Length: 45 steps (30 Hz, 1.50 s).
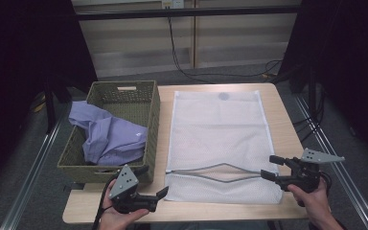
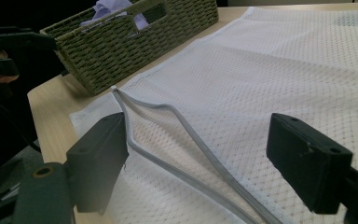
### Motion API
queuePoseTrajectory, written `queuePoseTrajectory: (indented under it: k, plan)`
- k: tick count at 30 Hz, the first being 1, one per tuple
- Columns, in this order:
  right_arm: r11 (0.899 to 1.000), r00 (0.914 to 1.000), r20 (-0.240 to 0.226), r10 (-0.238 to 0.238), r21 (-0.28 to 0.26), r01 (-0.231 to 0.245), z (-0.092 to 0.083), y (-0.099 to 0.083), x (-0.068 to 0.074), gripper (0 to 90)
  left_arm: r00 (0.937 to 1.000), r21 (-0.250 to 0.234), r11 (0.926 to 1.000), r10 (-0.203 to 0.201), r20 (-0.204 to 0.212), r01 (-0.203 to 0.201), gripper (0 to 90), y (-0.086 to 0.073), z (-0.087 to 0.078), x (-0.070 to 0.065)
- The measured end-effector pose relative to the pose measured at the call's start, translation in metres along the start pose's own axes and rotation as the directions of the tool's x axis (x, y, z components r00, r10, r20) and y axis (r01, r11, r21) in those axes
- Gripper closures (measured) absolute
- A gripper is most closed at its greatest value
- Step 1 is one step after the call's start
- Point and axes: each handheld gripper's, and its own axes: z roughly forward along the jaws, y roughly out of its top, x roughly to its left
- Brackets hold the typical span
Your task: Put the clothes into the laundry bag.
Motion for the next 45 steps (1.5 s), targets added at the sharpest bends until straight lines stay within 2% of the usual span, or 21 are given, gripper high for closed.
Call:
queuePoseTrajectory:
  k: [1, 2, 4, 12, 15, 17, 21, 23, 25, 27, 29, 30, 31, 33, 34, 38, 40, 42, 45]
  plan:
    - [1.000, 1.0000, 0.003, -0.009, 0.003, 0.009, 0.000, 0.000, 0.000, 20.5, 1.0000, -0.001, 1.0000, -0.005, 0.009, 0.005, 6.9, 0.000, 0.000, 0.000]
    - [1.000, 1.0000, 0.002, -0.008, 0.001, 0.008, 0.000, 0.000, 0.000, 20.7, 1.0000, 0.000, 1.0000, -0.001, -0.002, 0.001, 6.5, 0.000, 0.000, -0.001]
    - [1.000, 0.9999, 0.002, -0.015, -0.001, 0.015, 0.000, 0.000, 0.000, 20.8, 1.0000, -0.003, 1.0000, -0.003, 0.008, 0.003, 6.1, 0.001, 0.000, 0.000]
    - [0.999, 0.9993, -0.006, -0.037, -0.005, 0.037, 0.004, 0.000, 0.001, 23.8, 0.9996, -0.012, 0.9996, -0.027, 0.002, 0.027, 3.4, 0.000, -0.003, 0.003]
    - [0.998, 0.9986, -0.016, -0.051, -0.028, 0.051, 0.006, 0.001, 0.005, 25.6, 0.9997, -0.012, 0.9998, -0.016, 0.017, 0.016, 2.4, 0.000, -0.002, 0.003]
    - [0.998, 0.9979, -0.025, -0.061, -0.020, 0.060, 0.009, 0.002, 0.008, 26.8, 0.9999, 0.000, 1.0000, -0.001, 0.012, 0.001, 2.3, 0.000, -0.002, 0.004]
    - [0.998, 0.9965, -0.052, -0.066, 0.012, 0.066, 0.015, 0.003, 0.010, 29.3, 0.9992, -0.005, 1.0000, -0.003, 0.039, 0.003, 2.5, -0.002, -0.002, 0.007]
    - [0.998, 0.9970, -0.061, -0.049, 0.037, 0.051, 0.018, 0.003, 0.010, 29.2, 0.9997, 0.000, 1.0000, -0.002, 0.026, 0.002, 2.5, -0.003, -0.004, 0.007]
    - [0.997, 0.9963, -0.067, -0.053, 0.052, 0.057, 0.021, 0.004, 0.012, 29.7, 0.9996, -0.012, 0.9999, -0.001, 0.027, 0.001, 2.3, -0.003, -0.006, 0.007]
    - [0.996, 0.9951, -0.085, -0.050, 0.065, 0.056, 0.023, 0.005, 0.013, 30.8, 0.9999, -0.007, 1.0000, -0.005, 0.012, 0.005, 2.3, -0.003, -0.007, 0.007]
    - [0.996, 0.9933, -0.103, -0.052, 0.072, 0.060, 0.026, 0.006, 0.013, 33.6, 0.9997, -0.012, 0.9999, -0.006, 0.022, 0.006, 2.3, -0.003, -0.008, 0.007]
    - [0.995, 0.9914, -0.123, -0.046, 0.083, 0.057, 0.030, 0.007, 0.014, 36.8, 1.0000, -0.005, 1.0000, -0.003, -0.002, 0.003, 3.0, -0.003, -0.009, 0.006]
    - [0.995, 0.9914, -0.123, -0.046, 0.083, 0.057, 0.030, 0.007, 0.014, 36.8, 1.0000, -0.012, 0.9999, -0.002, 0.005, 0.002, 3.0, -0.003, -0.008, 0.005]
    - [0.991, 0.9873, -0.148, -0.057, 0.109, 0.074, 0.037, 0.008, 0.015, 40.1, 0.9999, -0.005, 0.9999, 0.009, 0.013, -0.009, 3.2, -0.005, -0.009, 0.004]
    - [0.987, 0.9851, -0.160, -0.063, 0.136, 0.085, 0.046, 0.008, 0.017, 41.6, 0.9997, -0.006, 1.0000, 0.002, 0.025, -0.001, 3.1, -0.006, -0.009, 0.003]
    - [0.983, 0.9796, -0.185, -0.079, 0.149, 0.108, 0.055, 0.011, 0.020, 45.2, 0.9997, -0.004, 1.0000, 0.005, 0.023, -0.005, 3.0, -0.006, -0.009, 0.002]
    - [0.982, 0.9786, -0.190, -0.080, 0.151, 0.109, 0.061, 0.014, 0.020, 48.3, 0.9997, -0.003, 1.0000, 0.005, 0.022, -0.005, 3.0, -0.006, -0.008, 0.003]
    - [0.980, 0.9819, -0.174, -0.075, 0.168, 0.104, 0.068, 0.016, 0.019, 50.7, 0.9993, -0.009, 0.9999, -0.005, 0.038, 0.005, 3.0, -0.007, -0.006, 0.004]
    - [0.974, 0.9797, -0.183, -0.081, 0.193, 0.117, 0.080, 0.018, 0.020, 53.3, 0.9992, -0.008, 0.9999, -0.011, 0.039, 0.011, 3.0, -0.007, -0.005, 0.003]
